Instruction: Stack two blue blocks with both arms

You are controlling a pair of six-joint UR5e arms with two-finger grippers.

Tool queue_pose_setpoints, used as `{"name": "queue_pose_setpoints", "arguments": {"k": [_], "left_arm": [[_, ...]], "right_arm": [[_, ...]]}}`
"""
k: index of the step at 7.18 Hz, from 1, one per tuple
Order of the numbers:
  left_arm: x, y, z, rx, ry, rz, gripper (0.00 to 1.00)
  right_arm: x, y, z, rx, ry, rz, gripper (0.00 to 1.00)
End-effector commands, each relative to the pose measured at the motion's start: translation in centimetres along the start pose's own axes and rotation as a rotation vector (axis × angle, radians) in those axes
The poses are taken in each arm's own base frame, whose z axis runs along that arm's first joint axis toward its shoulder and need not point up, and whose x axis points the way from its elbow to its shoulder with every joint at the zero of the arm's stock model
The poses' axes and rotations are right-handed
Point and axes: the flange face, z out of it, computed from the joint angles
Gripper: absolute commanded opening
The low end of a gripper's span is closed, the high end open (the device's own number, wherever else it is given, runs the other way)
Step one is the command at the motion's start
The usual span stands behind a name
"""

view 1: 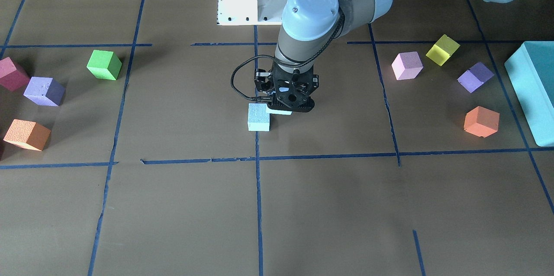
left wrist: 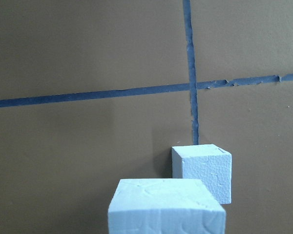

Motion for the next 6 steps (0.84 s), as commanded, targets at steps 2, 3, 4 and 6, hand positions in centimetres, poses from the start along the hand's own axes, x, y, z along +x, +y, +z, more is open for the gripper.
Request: {"name": "queue_pose_setpoints", "arguments": {"k": [2,3,4,6], "left_arm": [[3.9,0.8,2.6,0.015,-0.028,-0.062,0.0],[3.9,0.8,2.9,0.016,-0.034,-0.063,0.0],[3.8,0.7,3.2,0.015,-0.04,-0.066,0.0],[3.7,0.1,4.3,0.017,-0.037,-0.066,0.0]], "right_arm": [[0.0,-0.1,0.0,0.0,0.001,-0.001,1.0],[-0.1,-0.2,-0.2,0.004,0.002,-0.003,1.0],[-0.1,-0.3,-0.2,0.004,0.002,-0.005,1.0],[-0.2,-0.5,-0.3,0.007,0.004,-0.008,1.0]]}}
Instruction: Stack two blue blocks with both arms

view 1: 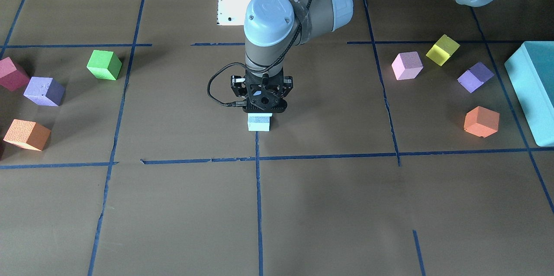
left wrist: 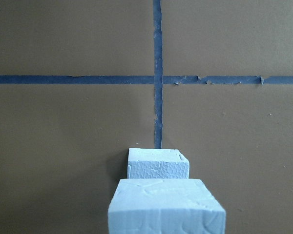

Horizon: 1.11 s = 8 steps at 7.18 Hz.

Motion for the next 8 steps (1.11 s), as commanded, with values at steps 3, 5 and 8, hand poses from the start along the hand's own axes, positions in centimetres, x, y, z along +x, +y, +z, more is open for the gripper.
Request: {"name": "queue_pose_setpoints", "arguments": {"k": [3,5,8], "left_arm": [[0.2,-0.2,1.6,0.009,0.002,0.012,0.02],[0.2,0.1,2.3,0.0,-0.004,0.015,0.07],[0.4,0.2,2.3,0.001,-0.003,0.015,0.16]], "right_arm": [[-0.1,-0.2,-0.1,0.002,0.001,-0.004,1.0],[-0.1,-0.2,-0.2,0.004,0.001,-0.004,1.0],[-0.2,-0.4,-0.3,0.008,0.003,-0.009,1.0]]}}
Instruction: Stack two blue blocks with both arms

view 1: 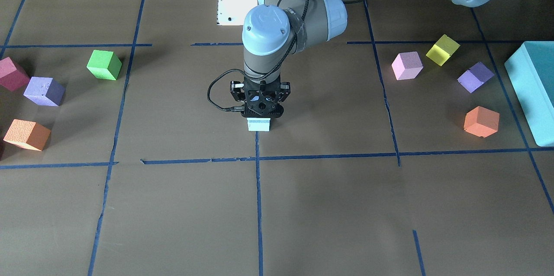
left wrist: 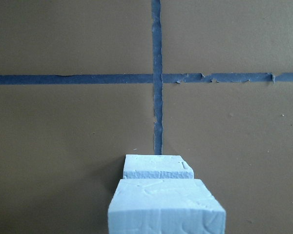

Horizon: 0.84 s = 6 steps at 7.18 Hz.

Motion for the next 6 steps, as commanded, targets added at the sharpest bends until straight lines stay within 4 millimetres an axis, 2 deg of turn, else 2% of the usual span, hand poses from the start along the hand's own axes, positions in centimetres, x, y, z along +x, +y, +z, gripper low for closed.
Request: {"name": "queue_pose_setpoints", "arguments": {"k": [1,2,3,6], "left_arm": [[0.05,0.04,0.01,0.0,0.0,0.0,0.34],[0.02,0.01,0.08,-0.001,-0.001,-0.002,0.58],[-0.01,-0.09,0.0,0.005,0.006,0.003,1.0],[-0.16,-0.2,-0.12,0.031,0.005,0.004,1.0]], "right_arm": [[-0.05,-0.09,-0.07,0.002,0.001,-0.002,1.0],[-0.05,-0.09,-0.07,0.002,0.001,0.0,1.0],[0.0,-0.07,-0.02,0.001,0.001,-0.001,1.0],[-0.05,-0.09,-0.07,0.002,0.001,-0.002,1.0]]}}
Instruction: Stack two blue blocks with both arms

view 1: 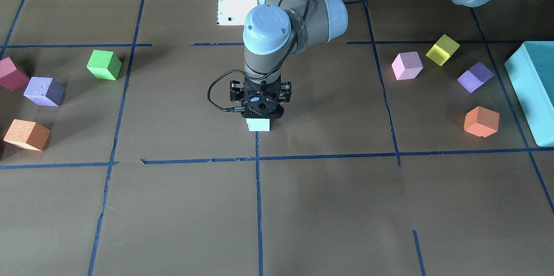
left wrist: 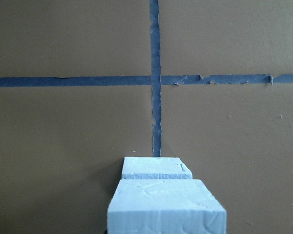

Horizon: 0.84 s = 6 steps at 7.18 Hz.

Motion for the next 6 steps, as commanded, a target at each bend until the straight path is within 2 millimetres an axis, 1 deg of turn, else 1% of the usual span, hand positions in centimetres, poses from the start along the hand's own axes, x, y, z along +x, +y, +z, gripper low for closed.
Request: {"name": "queue_pose_setpoints", "arguments": {"k": [1,2,3,4,5,6], "left_arm": [[0.1,0.0,-0.2,0.006,0.002,-0.002,1.0],[0.3,0.2,-1.1,0.012,0.014,0.001,1.0],[0.5,0.5,-3.8,0.031,0.047,0.011,1.0],[0.0,1.3,-7.3,0.033,0.047,0.002,1.0],[-1.7,3.3,-10.5,0.028,0.029,-0.003,1.0],[-5.4,4.7,-12.2,0.029,0.024,0.01,1.0]], "right_arm": [[0.0,0.0,0.0,0.001,0.0,-0.002,1.0],[0.0,0.0,0.0,0.0,0.0,-0.001,1.0],[0.0,0.0,0.0,0.0,0.0,-0.001,1.0],[0.0,0.0,0.1,-0.002,0.0,-0.002,1.0],[0.2,0.2,0.2,-0.005,-0.001,0.002,1.0],[0.8,0.9,0.9,-0.021,-0.003,0.015,1.0]]}}
